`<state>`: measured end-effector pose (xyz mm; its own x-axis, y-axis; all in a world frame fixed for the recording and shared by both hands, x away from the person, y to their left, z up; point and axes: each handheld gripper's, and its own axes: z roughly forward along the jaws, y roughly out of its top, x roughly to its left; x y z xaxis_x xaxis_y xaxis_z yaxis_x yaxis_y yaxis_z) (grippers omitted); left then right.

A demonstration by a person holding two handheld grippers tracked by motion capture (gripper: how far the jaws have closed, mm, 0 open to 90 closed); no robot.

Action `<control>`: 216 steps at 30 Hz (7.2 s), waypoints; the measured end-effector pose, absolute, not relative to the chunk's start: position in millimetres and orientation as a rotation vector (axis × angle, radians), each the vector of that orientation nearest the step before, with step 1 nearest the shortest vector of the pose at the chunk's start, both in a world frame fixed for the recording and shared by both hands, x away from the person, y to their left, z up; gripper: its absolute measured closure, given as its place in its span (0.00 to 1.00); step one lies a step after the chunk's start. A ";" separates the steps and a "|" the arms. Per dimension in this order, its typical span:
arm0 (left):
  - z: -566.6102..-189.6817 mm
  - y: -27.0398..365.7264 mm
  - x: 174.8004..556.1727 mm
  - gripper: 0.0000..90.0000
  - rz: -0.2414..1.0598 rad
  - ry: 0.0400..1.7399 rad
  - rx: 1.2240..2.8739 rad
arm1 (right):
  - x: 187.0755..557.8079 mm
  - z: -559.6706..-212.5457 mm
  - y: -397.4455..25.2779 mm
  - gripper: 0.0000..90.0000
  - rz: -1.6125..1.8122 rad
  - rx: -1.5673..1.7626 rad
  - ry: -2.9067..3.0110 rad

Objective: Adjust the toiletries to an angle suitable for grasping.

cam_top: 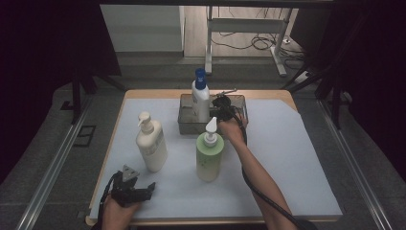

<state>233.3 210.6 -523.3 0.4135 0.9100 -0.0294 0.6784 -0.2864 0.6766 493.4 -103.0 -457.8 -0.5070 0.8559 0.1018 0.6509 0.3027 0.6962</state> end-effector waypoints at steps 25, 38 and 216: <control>-523.1 210.6 233.3 0.13 0.487 1.342 2.060 | 497.1 -462.1 -90.9 0.99 0.985 1.364 2.333; -523.2 210.6 233.4 0.13 0.488 1.342 2.059 | 497.8 -460.6 -92.3 0.99 0.902 1.369 2.340; -523.7 210.1 232.7 0.14 0.493 1.345 2.053 | 332.2 -426.3 -218.9 0.02 1.304 0.856 2.523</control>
